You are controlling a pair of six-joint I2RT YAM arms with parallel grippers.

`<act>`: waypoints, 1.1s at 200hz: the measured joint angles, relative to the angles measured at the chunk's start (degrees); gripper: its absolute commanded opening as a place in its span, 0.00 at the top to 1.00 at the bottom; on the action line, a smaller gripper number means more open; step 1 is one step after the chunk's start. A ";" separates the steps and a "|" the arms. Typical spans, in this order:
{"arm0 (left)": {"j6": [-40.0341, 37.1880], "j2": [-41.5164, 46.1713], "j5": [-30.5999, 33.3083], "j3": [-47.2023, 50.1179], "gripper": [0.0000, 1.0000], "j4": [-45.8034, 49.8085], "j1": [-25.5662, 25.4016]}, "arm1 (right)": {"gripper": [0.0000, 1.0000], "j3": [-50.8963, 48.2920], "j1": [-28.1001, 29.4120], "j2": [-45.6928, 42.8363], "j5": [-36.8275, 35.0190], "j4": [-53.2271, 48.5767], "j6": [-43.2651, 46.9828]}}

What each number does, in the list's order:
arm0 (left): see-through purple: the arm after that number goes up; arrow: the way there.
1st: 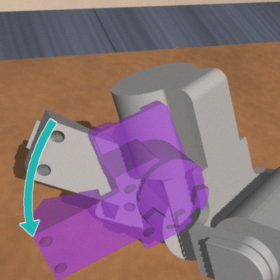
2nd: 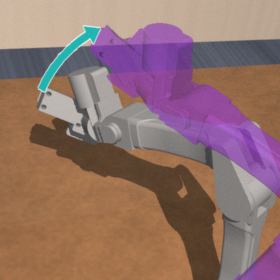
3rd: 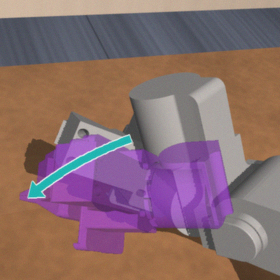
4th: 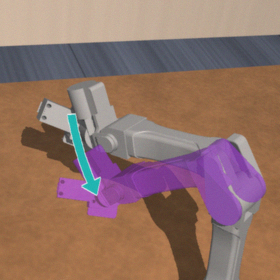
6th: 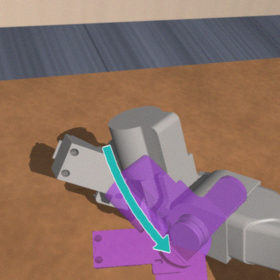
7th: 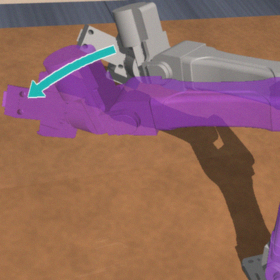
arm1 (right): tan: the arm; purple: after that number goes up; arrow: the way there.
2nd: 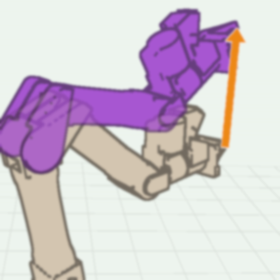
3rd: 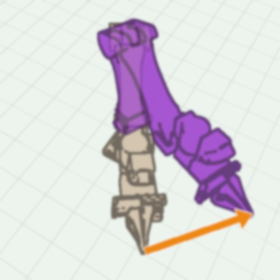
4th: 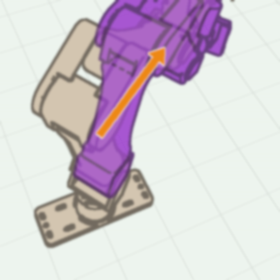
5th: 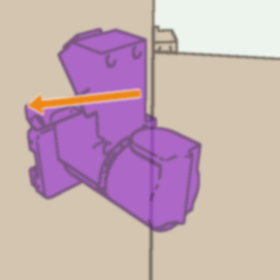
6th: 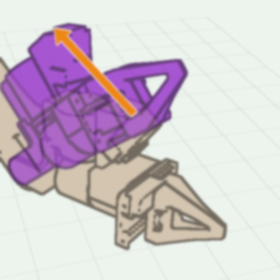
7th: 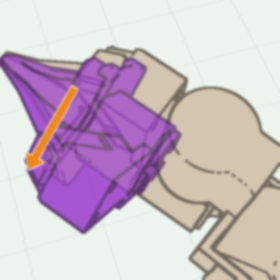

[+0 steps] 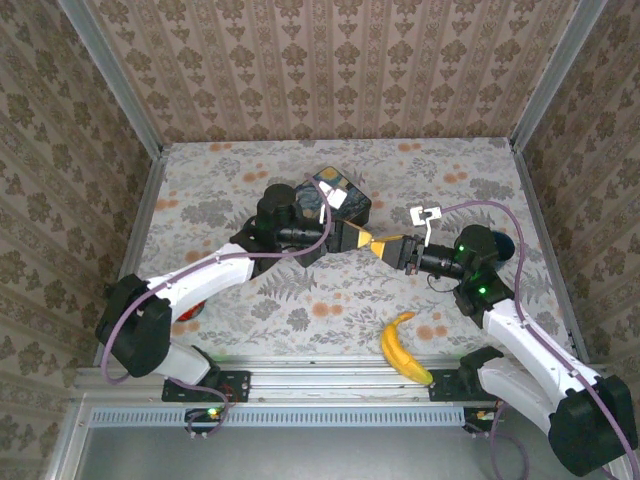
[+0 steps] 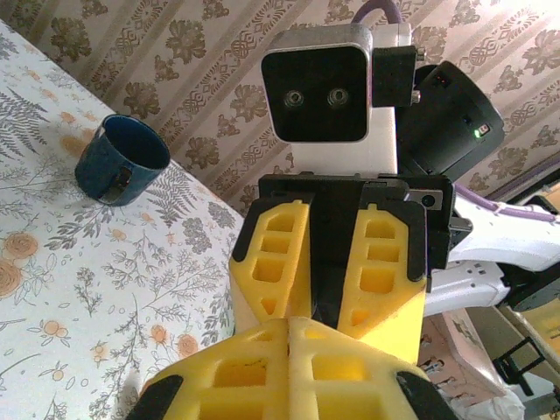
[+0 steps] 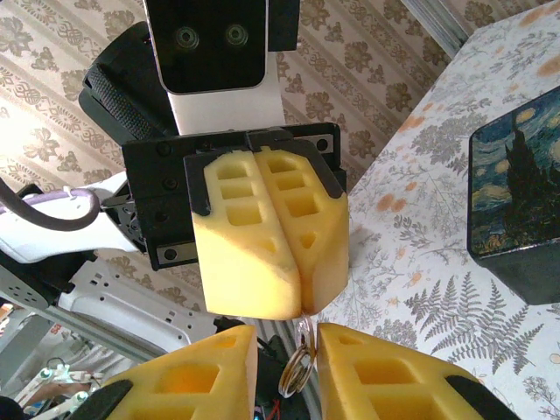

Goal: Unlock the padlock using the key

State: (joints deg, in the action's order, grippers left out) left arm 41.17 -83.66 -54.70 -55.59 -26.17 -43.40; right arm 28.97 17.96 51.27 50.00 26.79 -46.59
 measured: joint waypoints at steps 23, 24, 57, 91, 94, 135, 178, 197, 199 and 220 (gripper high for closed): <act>0.46 0.00 -0.52 0.00 1.00 -0.17 -0.02 | 0.76 0.00 0.22 0.24 0.00 0.02 0.02; 0.44 0.00 -0.55 0.00 1.00 -0.17 -0.02 | 0.76 0.00 0.22 0.24 0.00 0.02 0.02; 0.92 -0.02 -1.05 0.00 1.00 -0.48 -0.02 | 0.81 0.00 0.79 1.25 0.13 0.04 0.26; 1.29 -0.28 -1.18 0.00 1.00 -0.46 -0.02 | 0.90 0.00 1.05 1.57 0.22 0.20 0.59; 1.31 -0.28 -1.22 0.00 1.00 -0.46 -0.02 | 0.91 0.00 1.05 1.57 0.20 0.11 0.59; 1.33 -0.28 -1.46 0.00 1.00 -0.48 0.02 | 1.00 0.00 1.05 1.55 0.17 -0.02 0.63; 4.66 -0.31 -0.52 0.00 0.32 -3.34 1.14 | 1.00 0.00 1.05 -0.11 -1.18 -3.89 2.43; 5.68 -0.11 2.56 0.07 0.19 -4.33 1.90 | 1.00 0.00 1.05 -1.53 -3.56 -7.65 3.43; 6.10 -0.07 3.02 0.09 0.18 -4.28 1.90 | 1.00 0.00 1.05 -1.68 -3.89 -8.02 3.41; 5.31 1.25 10.12 0.11 0.17 -0.87 2.05 | 1.00 0.02 1.03 -3.28 -7.80 -13.07 4.07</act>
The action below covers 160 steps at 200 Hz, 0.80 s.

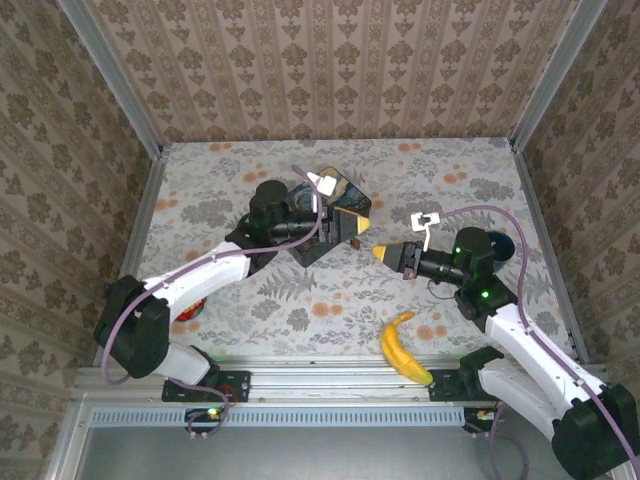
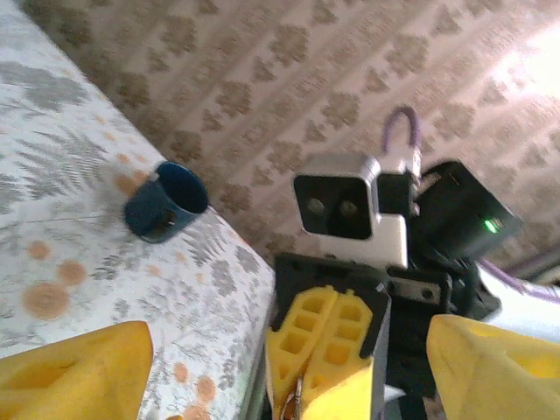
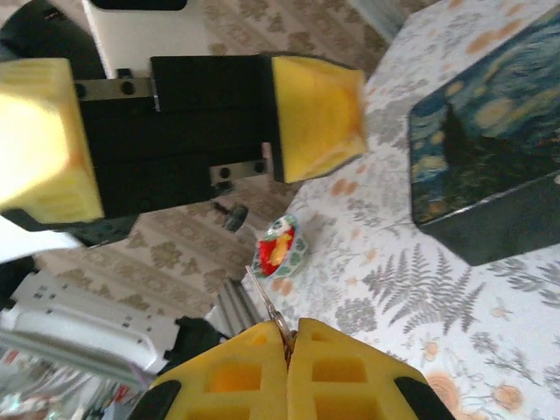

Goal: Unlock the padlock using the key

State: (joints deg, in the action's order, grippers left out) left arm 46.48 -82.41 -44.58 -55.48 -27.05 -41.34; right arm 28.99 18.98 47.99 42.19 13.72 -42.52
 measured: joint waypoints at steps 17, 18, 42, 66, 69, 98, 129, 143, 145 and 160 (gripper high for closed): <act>-1.42 2.34 9.44 0.00 0.19 5.46 -0.92 | 1.00 0.00 -0.09 -1.70 -4.76 -5.27 0.15; -1.51 2.43 9.81 0.00 0.19 5.66 -0.98 | 1.00 0.00 -0.09 -1.77 -5.01 -5.46 0.15; -3.50 4.92 26.38 0.00 0.20 12.22 -5.46 | 1.00 0.04 -0.39 -4.09 -11.76 -12.57 0.15; -4.85 3.85 40.37 -0.61 0.22 18.60 -11.02 | 1.00 0.94 -0.63 -4.94 -17.84 -20.06 0.17; -4.96 3.45 42.01 -0.83 0.22 19.39 -11.63 | 1.00 1.03 -0.63 -5.01 -18.62 -20.90 0.20; -4.26 -3.28 53.68 -4.76 0.21 25.66 -14.97 | 1.00 1.05 -0.63 -7.08 -24.52 -26.08 0.17; -2.89 -10.99 64.22 -9.42 0.21 30.69 -17.88 | 1.00 1.05 -1.01 -9.68 -30.40 -30.47 0.22; -0.81 -14.14 67.78 -10.75 0.21 32.24 -19.15 | 1.00 1.05 -1.14 -10.14 -32.65 -32.41 0.35; -0.39 -14.71 68.19 -11.02 0.21 32.44 -19.30 | 1.00 1.03 -1.18 -10.16 -32.94 -32.59 0.35; 2.78 -18.56 70.97 -13.33 0.20 35.21 -19.87 | 1.00 0.94 -1.29 -10.19 -34.58 -33.83 0.35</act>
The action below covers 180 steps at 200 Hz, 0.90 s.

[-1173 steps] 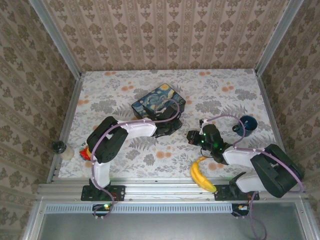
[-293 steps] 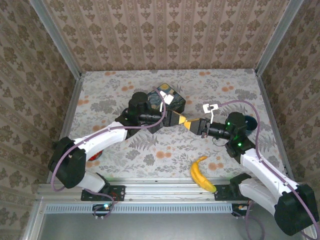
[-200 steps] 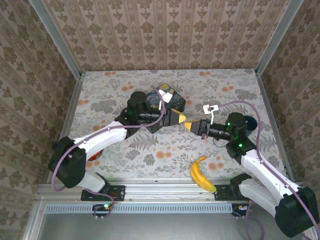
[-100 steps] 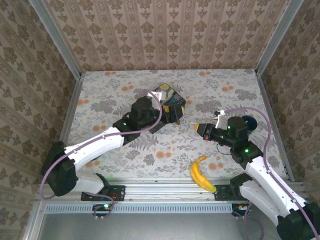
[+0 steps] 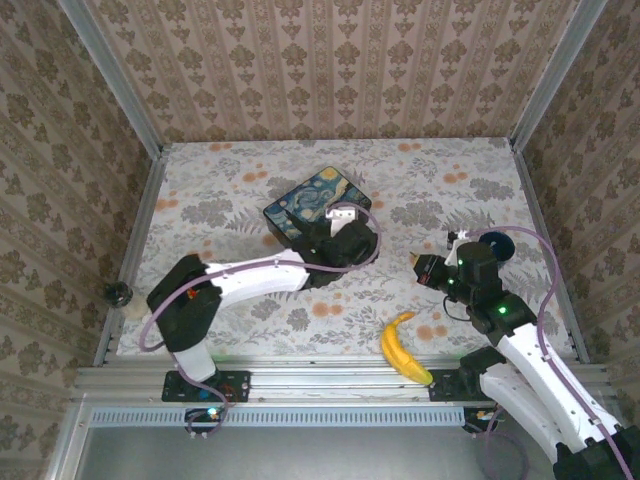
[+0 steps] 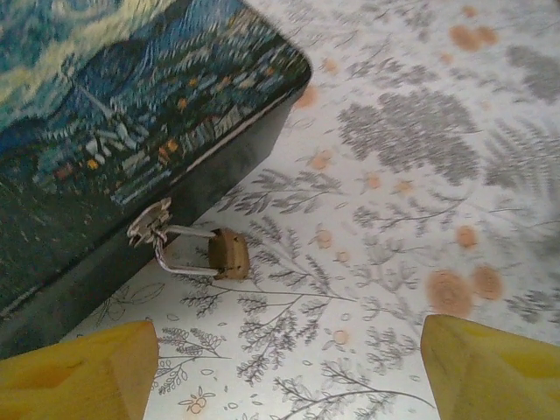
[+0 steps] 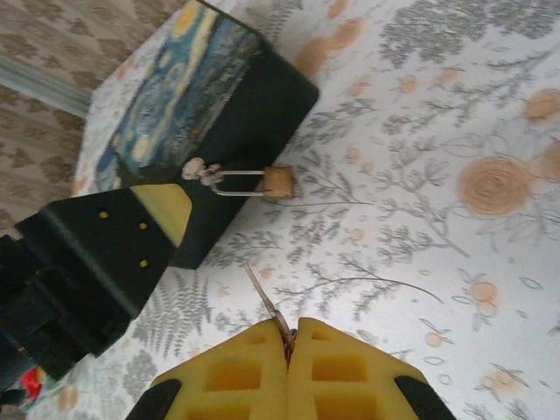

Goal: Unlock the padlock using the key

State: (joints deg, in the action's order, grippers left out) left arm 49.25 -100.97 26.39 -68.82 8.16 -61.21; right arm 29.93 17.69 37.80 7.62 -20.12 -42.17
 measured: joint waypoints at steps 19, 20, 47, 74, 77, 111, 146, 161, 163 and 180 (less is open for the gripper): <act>4.15 -6.19 3.32 -5.77 0.19 5.77 0.09 | 1.00 -0.22 -0.09 0.00 -1.49 -1.07 0.00; 4.26 -6.43 3.45 -6.05 0.19 6.05 0.09 | 1.00 -0.22 -0.09 0.00 -1.51 -1.07 0.00; 10.23 -14.88 7.32 -16.76 0.19 16.15 0.17 | 1.00 -0.94 -0.20 0.00 -2.34 -1.16 0.00; 14.34 -20.46 8.37 -23.50 0.18 22.05 0.59 | 1.00 -1.73 -0.42 0.09 -2.51 -1.09 0.00; 14.78 -20.96 8.39 -23.89 0.18 22.53 0.70 | 1.00 -1.79 -0.42 0.13 -2.51 -1.07 0.00; 18.23 -23.52 8.13 -24.46 0.18 25.81 2.89 | 1.00 -2.62 -0.74 0.79 -2.27 -0.59 -0.07; 20.44 -23.71 8.41 -24.28 0.18 28.09 4.61 | 1.00 -3.82 -1.07 2.78 -0.92 1.05 -0.44; 21.42 -23.43 8.48 -23.21 0.18 28.92 5.20 | 1.00 -4.09 -1.05 3.63 -0.50 1.70 -0.66; 21.55 -23.39 8.48 -22.95 0.18 29.00 5.31 | 1.00 -4.11 -1.05 3.76 -0.46 1.79 -0.72; 22.27 -22.01 8.55 -20.33 0.18 29.11 5.79 | 1.00 -4.13 -1.07 4.33 0.11 2.56 -1.16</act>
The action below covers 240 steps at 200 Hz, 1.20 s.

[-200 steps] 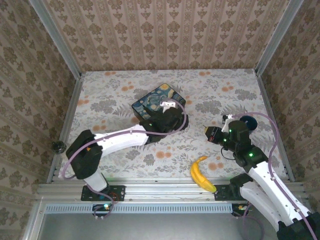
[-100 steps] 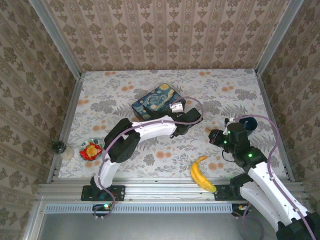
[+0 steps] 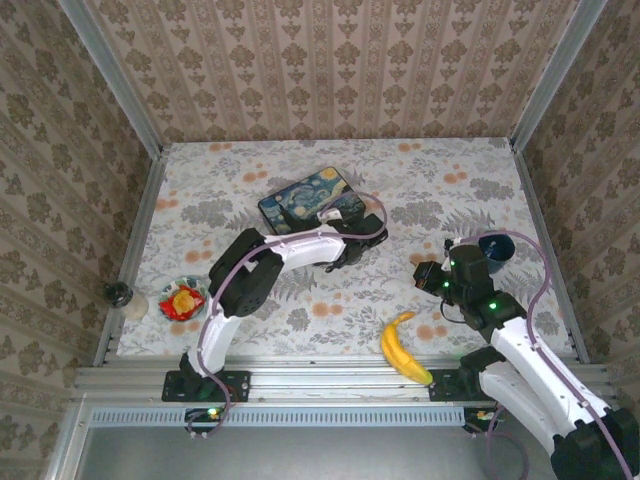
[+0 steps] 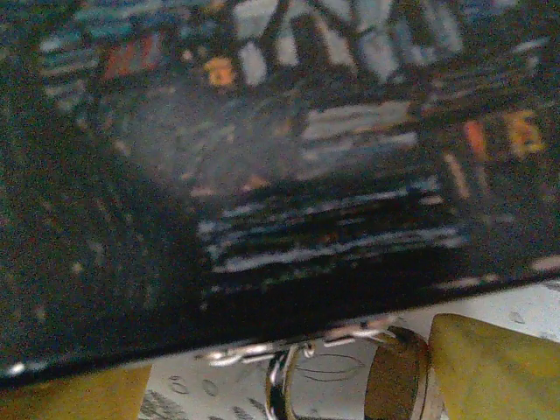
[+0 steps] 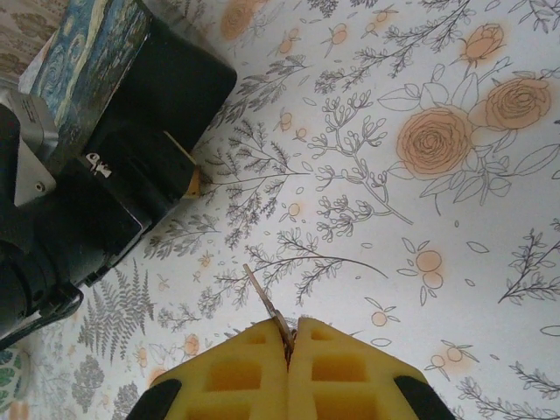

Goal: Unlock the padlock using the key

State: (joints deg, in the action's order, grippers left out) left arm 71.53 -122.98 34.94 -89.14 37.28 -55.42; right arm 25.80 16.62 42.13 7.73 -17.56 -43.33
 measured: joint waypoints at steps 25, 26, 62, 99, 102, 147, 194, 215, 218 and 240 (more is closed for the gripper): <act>0.72 3.72 0.00 4.24 0.18 0.94 0.02 | 1.00 0.00 -0.11 0.26 0.26 1.03 -0.31; 0.74 3.85 0.02 4.37 0.18 0.96 0.02 | 1.00 0.00 -0.11 0.26 0.28 1.07 -0.33; 0.66 8.61 -0.13 7.91 0.21 0.09 -0.44 | 1.00 0.00 -0.35 0.48 0.31 1.18 -0.37; -1.33 9.20 -1.99 7.91 0.26 -4.15 -0.74 | 1.00 0.00 -0.42 0.63 0.46 1.64 -0.52; -1.51 9.18 -2.16 7.91 0.26 -4.37 -0.74 | 1.00 0.00 -0.46 0.63 0.46 1.68 -0.52; -1.62 6.86 -2.03 7.50 0.25 -5.81 -0.39 | 1.00 0.00 -0.63 1.05 0.68 2.27 -0.52; -1.46 1.51 -0.37 2.08 0.30 -2.75 0.44 | 1.00 0.00 -0.92 2.10 1.68 2.84 -0.52; -1.11 1.18 -0.42 1.95 0.38 -1.88 0.66 | 1.00 0.00 -1.07 2.67 1.79 3.41 -0.52; -1.05 1.18 -0.42 2.03 0.39 -1.75 0.66 | 1.00 0.00 -1.11 2.78 1.81 3.48 -0.52; -0.61 1.31 -0.44 3.30 0.43 -1.53 0.59 | 1.00 0.00 -1.27 3.30 1.99 3.96 -0.55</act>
State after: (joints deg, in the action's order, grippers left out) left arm 70.91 -121.67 34.50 -85.84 35.75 -54.83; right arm 25.80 15.35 45.43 9.72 -13.61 -43.88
